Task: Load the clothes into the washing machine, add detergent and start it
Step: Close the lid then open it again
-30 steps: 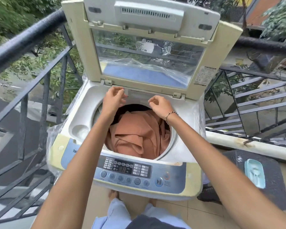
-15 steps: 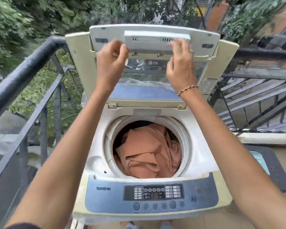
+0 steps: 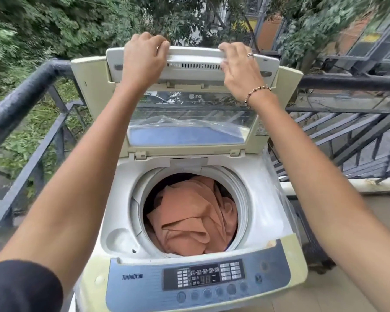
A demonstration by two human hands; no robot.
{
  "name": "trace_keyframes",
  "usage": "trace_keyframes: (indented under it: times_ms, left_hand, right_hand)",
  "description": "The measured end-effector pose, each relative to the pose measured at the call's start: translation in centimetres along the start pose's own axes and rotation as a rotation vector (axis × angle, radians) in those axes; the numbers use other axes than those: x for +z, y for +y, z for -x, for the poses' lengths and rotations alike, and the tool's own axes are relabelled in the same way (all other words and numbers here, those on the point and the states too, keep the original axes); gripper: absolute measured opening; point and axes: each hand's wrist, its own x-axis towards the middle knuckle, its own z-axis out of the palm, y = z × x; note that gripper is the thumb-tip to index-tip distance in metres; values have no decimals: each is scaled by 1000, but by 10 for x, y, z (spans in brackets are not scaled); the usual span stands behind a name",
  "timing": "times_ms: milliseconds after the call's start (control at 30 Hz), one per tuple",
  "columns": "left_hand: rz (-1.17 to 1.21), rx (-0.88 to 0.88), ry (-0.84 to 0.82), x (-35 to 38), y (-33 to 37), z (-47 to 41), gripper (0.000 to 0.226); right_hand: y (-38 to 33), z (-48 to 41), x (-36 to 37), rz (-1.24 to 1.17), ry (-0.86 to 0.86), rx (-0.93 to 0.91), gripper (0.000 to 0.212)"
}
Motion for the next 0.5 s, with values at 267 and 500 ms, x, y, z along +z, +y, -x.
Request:
trace_keyframes:
  times_ms: [267, 500]
  left_hand:
    - [38, 80, -186, -34, 10, 13, 32]
    - [91, 63, -392, -65, 11, 53, 40]
  right_hand:
    - [7, -2, -53, -155, -330, -2, 46]
    - [9, 23, -81, -213, -584, -22, 60]
